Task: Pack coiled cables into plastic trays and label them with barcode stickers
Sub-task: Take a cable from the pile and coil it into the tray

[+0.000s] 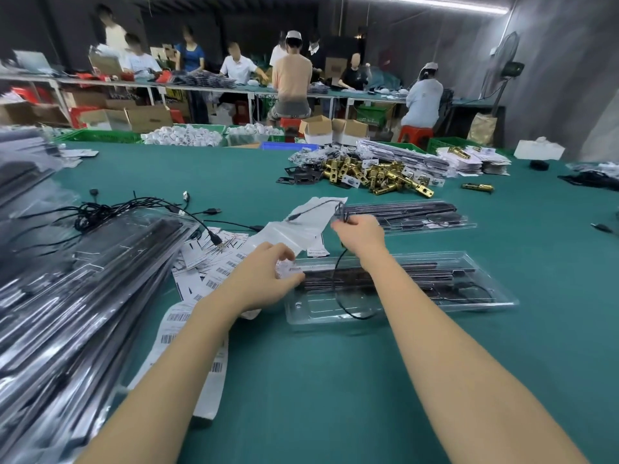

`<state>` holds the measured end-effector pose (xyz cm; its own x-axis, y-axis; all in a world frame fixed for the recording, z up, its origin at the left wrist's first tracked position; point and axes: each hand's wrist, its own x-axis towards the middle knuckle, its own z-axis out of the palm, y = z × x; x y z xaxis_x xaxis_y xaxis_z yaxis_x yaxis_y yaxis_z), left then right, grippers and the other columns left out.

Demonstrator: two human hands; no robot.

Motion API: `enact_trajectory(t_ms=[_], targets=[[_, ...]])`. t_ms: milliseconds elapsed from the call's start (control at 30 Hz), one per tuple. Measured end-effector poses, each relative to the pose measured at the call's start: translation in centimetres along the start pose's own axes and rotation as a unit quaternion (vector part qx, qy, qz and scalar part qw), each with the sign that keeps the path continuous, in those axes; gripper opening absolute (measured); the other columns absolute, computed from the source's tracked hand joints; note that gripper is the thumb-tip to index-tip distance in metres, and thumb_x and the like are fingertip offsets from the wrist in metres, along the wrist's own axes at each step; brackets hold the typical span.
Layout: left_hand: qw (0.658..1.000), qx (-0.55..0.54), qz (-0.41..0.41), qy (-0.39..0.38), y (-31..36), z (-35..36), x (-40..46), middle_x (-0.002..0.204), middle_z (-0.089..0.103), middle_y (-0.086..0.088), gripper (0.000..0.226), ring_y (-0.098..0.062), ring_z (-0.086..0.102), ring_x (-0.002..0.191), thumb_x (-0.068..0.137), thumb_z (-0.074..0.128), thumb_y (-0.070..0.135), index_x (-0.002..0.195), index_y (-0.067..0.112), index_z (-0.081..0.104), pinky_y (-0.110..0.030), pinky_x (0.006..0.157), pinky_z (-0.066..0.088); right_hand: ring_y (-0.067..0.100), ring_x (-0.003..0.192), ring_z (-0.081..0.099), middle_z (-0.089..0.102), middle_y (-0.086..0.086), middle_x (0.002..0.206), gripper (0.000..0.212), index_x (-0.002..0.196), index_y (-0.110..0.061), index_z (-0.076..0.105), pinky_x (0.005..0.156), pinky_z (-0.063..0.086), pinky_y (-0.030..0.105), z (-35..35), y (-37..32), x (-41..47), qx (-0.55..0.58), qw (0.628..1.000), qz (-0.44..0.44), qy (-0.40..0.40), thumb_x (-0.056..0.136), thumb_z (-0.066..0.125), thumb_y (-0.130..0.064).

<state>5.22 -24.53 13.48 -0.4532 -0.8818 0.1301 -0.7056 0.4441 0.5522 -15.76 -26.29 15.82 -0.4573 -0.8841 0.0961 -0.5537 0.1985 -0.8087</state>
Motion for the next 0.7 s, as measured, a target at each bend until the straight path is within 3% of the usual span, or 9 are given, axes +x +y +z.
enact_trajectory(t_ms=[67,133,233,300,367,467,567,633,700], targets=[[1.000,-0.022,-0.014,0.007,0.1,0.0,0.0,0.125,0.053,0.006,0.044,-0.009,0.064,0.088,0.090,0.064,0.050,0.125,0.024,0.056,-0.032,0.088,0.047,0.018,0.079,0.058,0.066,-0.007,0.075,0.014,0.085,-0.021,0.071,0.068,0.048,0.030,-1.1,-0.8,-1.0,0.096,0.992,-0.078,0.013,0.095,0.064,-0.028],[0.999,-0.038,-0.014,0.028,0.3,-0.2,0.0,0.123,0.057,0.005,0.039,-0.008,0.063,0.087,0.091,0.064,0.046,0.121,0.022,0.058,-0.029,0.083,0.045,0.010,0.081,0.062,0.072,-0.006,0.086,0.007,0.096,-0.024,0.074,0.080,0.054,0.032,-2.4,-1.8,-2.5,0.129,0.982,-0.134,-0.040,0.095,0.067,-0.026],[0.992,-0.094,0.002,0.082,1.1,-1.2,-0.1,0.110,0.066,0.010,0.022,-0.003,0.062,0.081,0.093,0.065,0.040,0.109,0.024,0.065,-0.020,0.070,0.043,0.003,0.083,0.069,0.077,-0.005,0.089,0.012,0.105,-0.023,0.075,0.079,0.054,0.016,-4.0,-2.8,-5.3,0.158,0.963,-0.174,-0.132,0.094,0.070,-0.025],[0.970,-0.233,0.008,0.065,2.2,-2.4,-0.3,0.103,0.072,0.010,0.015,-0.009,0.067,0.085,0.095,0.064,0.037,0.105,0.028,0.070,-0.021,0.073,0.048,0.004,0.086,0.072,0.078,-0.003,0.089,0.014,0.107,-0.018,0.074,0.075,0.050,0.010,-4.7,-3.1,-7.0,0.180,0.953,-0.192,-0.152,0.095,0.069,-0.024],[0.919,-0.393,0.024,0.007,3.8,-3.3,-0.6,0.107,0.074,0.002,0.019,-0.016,0.070,0.096,0.098,0.060,0.034,0.110,0.025,0.073,-0.028,0.082,0.055,0.006,0.079,0.071,0.077,-0.004,0.087,0.013,0.104,-0.015,0.074,0.070,0.053,0.016,-5.0,-3.3,-8.4,0.224,0.943,-0.190,-0.153,0.095,0.069,-0.021],[0.864,-0.499,0.045,-0.049,5.7,-3.5,-0.9,0.116,0.073,-0.005,0.026,-0.023,0.070,0.106,0.099,0.060,0.029,0.122,0.020,0.068,-0.032,0.090,0.057,0.005,0.069,0.062,0.068,-0.007,0.075,0.011,0.090,-0.022,0.073,0.060,0.046,0.012,-4.9,-3.1,-9.2,0.073,0.966,-0.243,-0.047,0.094,0.068,-0.030],[0.867,-0.496,0.027,-0.035,6.7,-2.6,-0.9,0.112,0.075,-0.006,0.026,-0.023,0.071,0.103,0.097,0.063,0.020,0.123,0.015,0.068,-0.031,0.087,0.059,0.013,0.065,0.049,0.060,0.002,0.065,0.018,0.076,-0.016,0.070,0.055,0.032,0.021,-4.1,-3.2,-9.6,-0.070,0.950,-0.302,0.029,0.091,0.065,-0.024],[0.869,-0.495,0.003,-0.005,6.7,-2.3,-0.9,0.106,0.076,-0.007,0.023,-0.022,0.072,0.098,0.096,0.065,0.013,0.118,0.011,0.070,-0.030,0.082,0.060,0.013,0.067,0.054,0.066,0.004,0.069,0.015,0.081,-0.015,0.074,0.056,0.036,0.019,-4.2,-3.2,-9.5,-0.069,0.954,-0.292,-0.012,0.089,0.066,-0.025],[0.886,-0.463,-0.001,0.019,6.4,-2.3,-1.0,0.102,0.077,-0.005,0.022,-0.020,0.073,0.098,0.094,0.066,0.012,0.115,0.014,0.073,-0.029,0.084,0.060,0.007,0.070,0.062,0.073,-0.001,0.074,0.012,0.088,-0.021,0.077,0.060,0.046,0.016,-5.1,-3.2,-9.3,-0.045,0.960,-0.251,-0.117,0.086,0.072,-0.031]])
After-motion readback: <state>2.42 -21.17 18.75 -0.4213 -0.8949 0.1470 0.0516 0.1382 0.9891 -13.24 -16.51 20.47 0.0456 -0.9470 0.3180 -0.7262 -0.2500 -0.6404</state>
